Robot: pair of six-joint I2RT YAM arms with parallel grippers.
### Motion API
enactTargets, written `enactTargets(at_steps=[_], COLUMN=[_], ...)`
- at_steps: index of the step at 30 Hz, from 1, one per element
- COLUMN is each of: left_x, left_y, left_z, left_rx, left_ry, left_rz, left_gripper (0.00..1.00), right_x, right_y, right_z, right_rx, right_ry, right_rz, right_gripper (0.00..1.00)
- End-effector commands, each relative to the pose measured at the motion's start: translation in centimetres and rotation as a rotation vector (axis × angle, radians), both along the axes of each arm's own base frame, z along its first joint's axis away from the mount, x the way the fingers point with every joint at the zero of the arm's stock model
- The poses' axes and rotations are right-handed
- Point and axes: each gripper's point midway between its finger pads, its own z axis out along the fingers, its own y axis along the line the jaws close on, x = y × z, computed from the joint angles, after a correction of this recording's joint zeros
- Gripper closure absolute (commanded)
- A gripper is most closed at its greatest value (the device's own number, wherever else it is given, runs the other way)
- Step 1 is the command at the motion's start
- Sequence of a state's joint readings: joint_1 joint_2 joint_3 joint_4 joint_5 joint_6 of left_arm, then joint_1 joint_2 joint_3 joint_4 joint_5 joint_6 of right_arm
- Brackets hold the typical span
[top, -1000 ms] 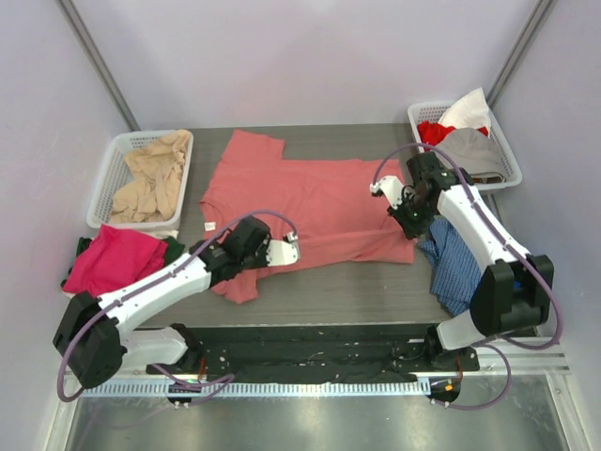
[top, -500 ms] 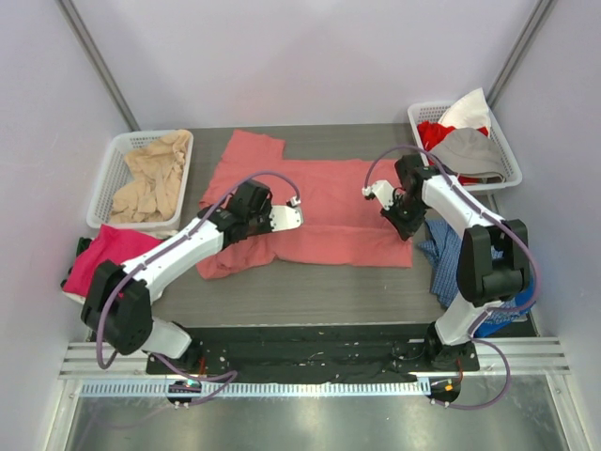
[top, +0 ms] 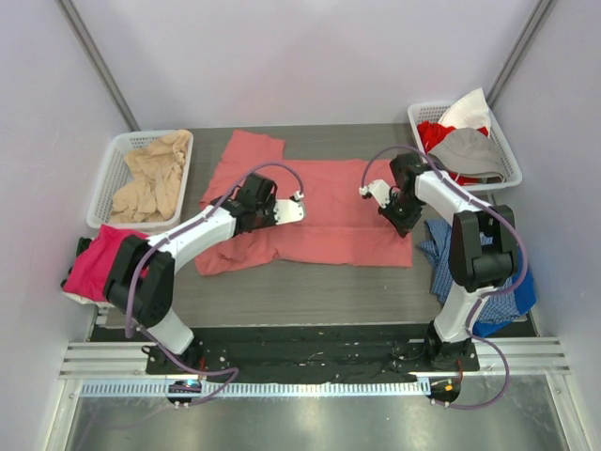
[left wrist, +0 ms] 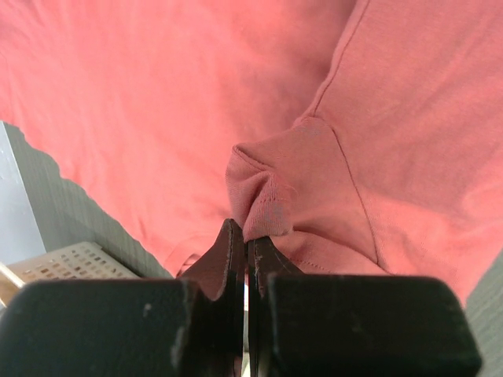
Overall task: Fold and stack the t-shirts
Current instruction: Fold the tshirt
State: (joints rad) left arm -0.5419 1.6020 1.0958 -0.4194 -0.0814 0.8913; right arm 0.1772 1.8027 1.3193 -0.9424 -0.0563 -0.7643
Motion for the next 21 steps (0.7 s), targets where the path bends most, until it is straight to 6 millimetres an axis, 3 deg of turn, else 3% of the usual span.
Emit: enactTargets(at_steps=[1, 21], left_x=[2.8, 6.0], left_y=[-1.2, -2.2], left_z=[1.7, 1.7], left_rx=[-0.050, -0.029], left_ry=[-0.083, -0.122], left_rz=[-0.015, -0.030], left_gripper=[1.00, 1.00], right_x=[1.8, 2.8], right_y=[-0.1, -0.4], right_z=[0.8, 0.4], right_rx=[-0.025, -0.045], right_ry=[-0.056, -0.058], right_rz=[0.018, 0.017], right_gripper=[0.99, 0.99])
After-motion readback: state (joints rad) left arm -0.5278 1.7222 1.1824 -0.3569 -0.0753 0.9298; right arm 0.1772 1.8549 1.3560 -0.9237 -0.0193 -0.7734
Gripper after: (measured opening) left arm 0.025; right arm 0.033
